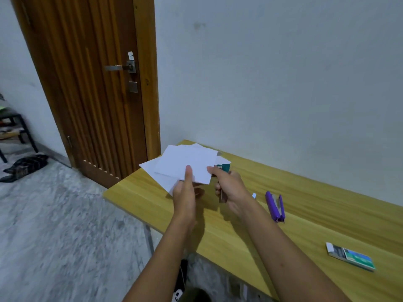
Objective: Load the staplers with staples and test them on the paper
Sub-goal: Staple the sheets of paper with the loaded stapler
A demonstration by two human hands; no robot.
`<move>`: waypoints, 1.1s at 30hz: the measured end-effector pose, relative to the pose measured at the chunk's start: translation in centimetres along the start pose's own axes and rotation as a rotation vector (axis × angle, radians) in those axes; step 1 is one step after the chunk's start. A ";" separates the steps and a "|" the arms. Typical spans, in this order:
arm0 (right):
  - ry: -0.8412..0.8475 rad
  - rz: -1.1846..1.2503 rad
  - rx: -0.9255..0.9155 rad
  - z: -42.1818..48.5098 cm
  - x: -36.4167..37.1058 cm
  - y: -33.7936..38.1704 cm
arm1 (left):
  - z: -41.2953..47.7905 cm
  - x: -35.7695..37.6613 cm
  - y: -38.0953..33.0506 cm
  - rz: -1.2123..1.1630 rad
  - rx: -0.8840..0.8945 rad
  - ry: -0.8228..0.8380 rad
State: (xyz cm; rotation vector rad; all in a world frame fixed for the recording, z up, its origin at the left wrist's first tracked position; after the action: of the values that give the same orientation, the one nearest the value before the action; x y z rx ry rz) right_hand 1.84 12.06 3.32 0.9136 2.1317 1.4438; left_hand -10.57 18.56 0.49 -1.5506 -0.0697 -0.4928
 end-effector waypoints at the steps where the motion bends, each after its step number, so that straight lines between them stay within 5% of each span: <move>1: 0.011 -0.016 0.001 -0.4 0.0 -0.4 | 0.0 0.4 -0.6 0.038 -0.026 0.037; 5: -0.006 -0.052 0.015 -1.7 -1.0 -1.0 | 0.2 0.9 -2.8 0.280 0.069 0.141; 9: -0.072 0.094 0.034 -2.0 -2.7 -1.0 | 0.3 1.1 -2.8 0.342 0.095 0.270; 12: -0.078 -0.019 0.010 -2.7 -3.3 -1.1 | 0.0 1.0 -2.1 0.287 0.029 0.288; 23: 0.592 0.014 0.170 -5.2 -0.5 -3.5 | -1.1 1.9 -3.0 0.200 0.115 0.457; 33: 0.509 0.139 0.021 -4.9 -0.1 -3.6 | -1.1 1.0 -2.8 0.210 0.164 0.502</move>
State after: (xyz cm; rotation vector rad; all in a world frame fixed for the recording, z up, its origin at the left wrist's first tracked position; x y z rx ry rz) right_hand -2.35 7.86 1.87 0.7733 2.4793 1.8891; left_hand -10.92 17.41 3.42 -1.2214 0.4248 -0.6767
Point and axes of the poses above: each hand's wrist, its own z-axis towards the middle knuckle, its own x-axis out of the palm, y = z × x, the point moved 7 cm from there along z, towards the middle knuckle, and after that the axes turned 13 degrees about x, right-handed, at the moved point
